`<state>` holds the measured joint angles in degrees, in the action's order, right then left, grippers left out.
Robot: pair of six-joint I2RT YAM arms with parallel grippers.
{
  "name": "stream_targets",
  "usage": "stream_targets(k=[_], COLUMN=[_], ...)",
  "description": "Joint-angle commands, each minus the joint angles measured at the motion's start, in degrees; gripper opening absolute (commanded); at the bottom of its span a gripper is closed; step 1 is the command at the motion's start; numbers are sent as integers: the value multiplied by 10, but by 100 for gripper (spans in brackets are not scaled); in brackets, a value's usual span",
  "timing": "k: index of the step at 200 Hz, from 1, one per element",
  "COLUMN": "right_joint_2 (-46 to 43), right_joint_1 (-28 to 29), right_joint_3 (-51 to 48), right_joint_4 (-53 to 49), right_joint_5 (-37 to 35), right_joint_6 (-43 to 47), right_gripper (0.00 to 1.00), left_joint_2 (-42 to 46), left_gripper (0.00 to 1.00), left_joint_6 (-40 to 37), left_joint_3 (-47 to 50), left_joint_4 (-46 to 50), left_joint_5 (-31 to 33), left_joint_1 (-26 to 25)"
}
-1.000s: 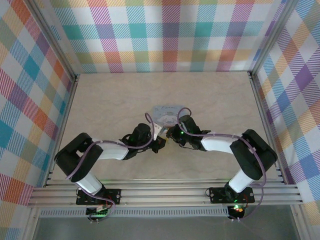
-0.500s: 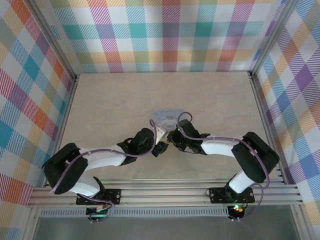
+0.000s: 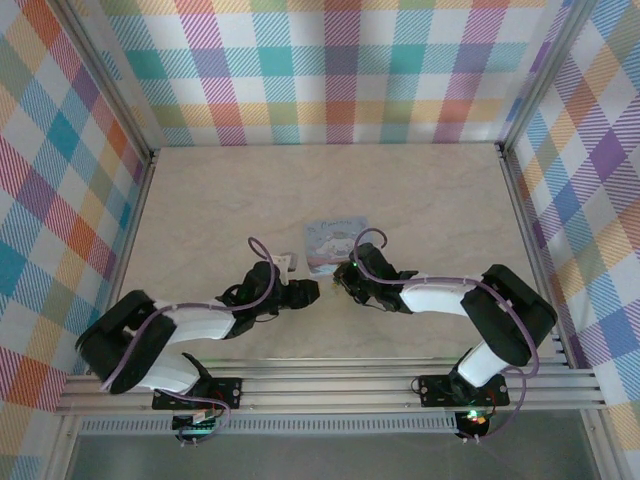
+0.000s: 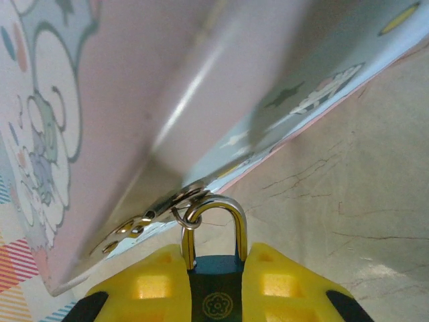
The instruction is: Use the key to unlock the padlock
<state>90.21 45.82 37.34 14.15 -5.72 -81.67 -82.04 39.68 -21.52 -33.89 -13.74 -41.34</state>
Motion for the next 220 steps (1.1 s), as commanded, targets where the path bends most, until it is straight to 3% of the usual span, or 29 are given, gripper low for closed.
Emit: stream_targets(k=[1, 55, 133, 175, 220], right_joint_2=[14, 16, 19, 21, 22], right_joint_1=[6, 13, 16, 17, 17], right_joint_3=[7, 9, 9, 8, 8], right_joint_4=[1, 0, 3, 8, 8], right_joint_5=[-11, -18, -17, -16, -16], right_joint_6=[-17, -22, -26, -29, -29], right_gripper=[0, 0, 0, 0, 0], left_joint_2=[-45, -103, -141, -134, -134], left_gripper=[40, 34, 20, 27, 27], left_joint_6=[74, 77, 68, 61, 50], left_joint_3=[-8, -42, -53, -42, -42], left_joint_4=[-122, -154, -172, -156, -150], left_joint_5=[-42, -13, -7, 21, 27], left_joint_1=[-4, -31, -32, -37, -38])
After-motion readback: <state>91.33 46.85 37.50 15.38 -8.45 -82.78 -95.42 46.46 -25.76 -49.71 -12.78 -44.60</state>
